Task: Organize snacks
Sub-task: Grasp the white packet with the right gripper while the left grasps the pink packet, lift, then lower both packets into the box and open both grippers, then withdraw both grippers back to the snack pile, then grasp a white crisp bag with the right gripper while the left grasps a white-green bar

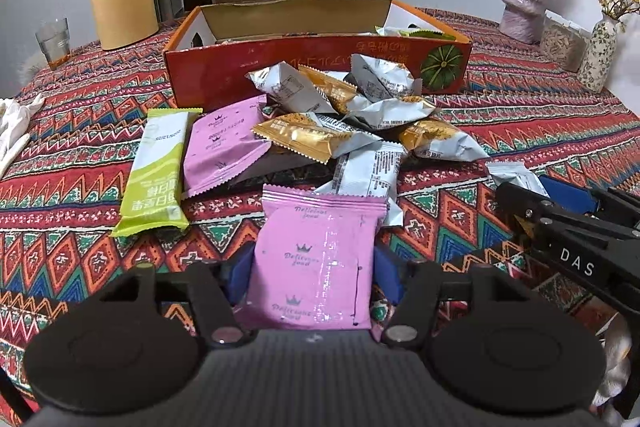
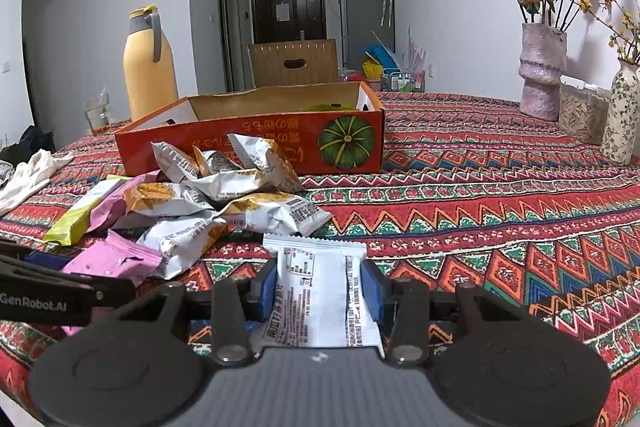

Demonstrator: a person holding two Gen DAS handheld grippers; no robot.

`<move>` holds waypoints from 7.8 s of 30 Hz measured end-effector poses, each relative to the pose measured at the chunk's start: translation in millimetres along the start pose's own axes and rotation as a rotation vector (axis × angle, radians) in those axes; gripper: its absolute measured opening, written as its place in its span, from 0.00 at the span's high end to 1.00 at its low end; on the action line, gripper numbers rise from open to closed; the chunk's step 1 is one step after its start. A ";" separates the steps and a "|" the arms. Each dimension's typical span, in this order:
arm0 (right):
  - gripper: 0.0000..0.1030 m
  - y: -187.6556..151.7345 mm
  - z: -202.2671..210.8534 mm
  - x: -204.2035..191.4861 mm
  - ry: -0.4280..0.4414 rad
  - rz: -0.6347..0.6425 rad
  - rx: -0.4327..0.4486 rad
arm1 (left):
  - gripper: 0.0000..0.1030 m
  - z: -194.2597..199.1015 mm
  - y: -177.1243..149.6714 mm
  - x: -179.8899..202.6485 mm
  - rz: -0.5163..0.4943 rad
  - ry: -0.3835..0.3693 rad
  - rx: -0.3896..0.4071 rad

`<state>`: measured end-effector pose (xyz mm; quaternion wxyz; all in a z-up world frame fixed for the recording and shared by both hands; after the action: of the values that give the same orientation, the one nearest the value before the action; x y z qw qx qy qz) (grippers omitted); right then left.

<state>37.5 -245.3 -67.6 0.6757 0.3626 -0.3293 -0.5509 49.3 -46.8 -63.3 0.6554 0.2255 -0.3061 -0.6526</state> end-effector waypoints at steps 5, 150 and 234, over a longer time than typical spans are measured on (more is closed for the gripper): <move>0.59 3.4 11.2 0.4 -0.011 -0.003 0.019 | 0.39 12.5 0.3 -1.3 0.004 -0.007 0.020; 0.00 62.7 -70.2 -21.4 0.023 0.053 -0.038 | 0.00 -37.9 76.7 -117.9 0.223 0.061 0.144; 0.42 26.7 -33.7 19.1 0.075 -0.117 0.020 | 0.61 -66.3 80.4 -95.9 0.141 0.229 0.010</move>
<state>82.9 -256.4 -61.4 0.6505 0.4083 -0.2873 -0.5723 156.9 45.4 -64.7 0.7290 0.2799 -0.2476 -0.5734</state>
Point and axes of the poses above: each gripper's, at about its wrist camera, not at the fingertips, and z roughly against the way its jaws point, x to its right, y to its top, the point moved 3 cm from there along -z, roughly the way its jaws point, and after that the axes turned 8 degrees about z, right-handed, at the moved point
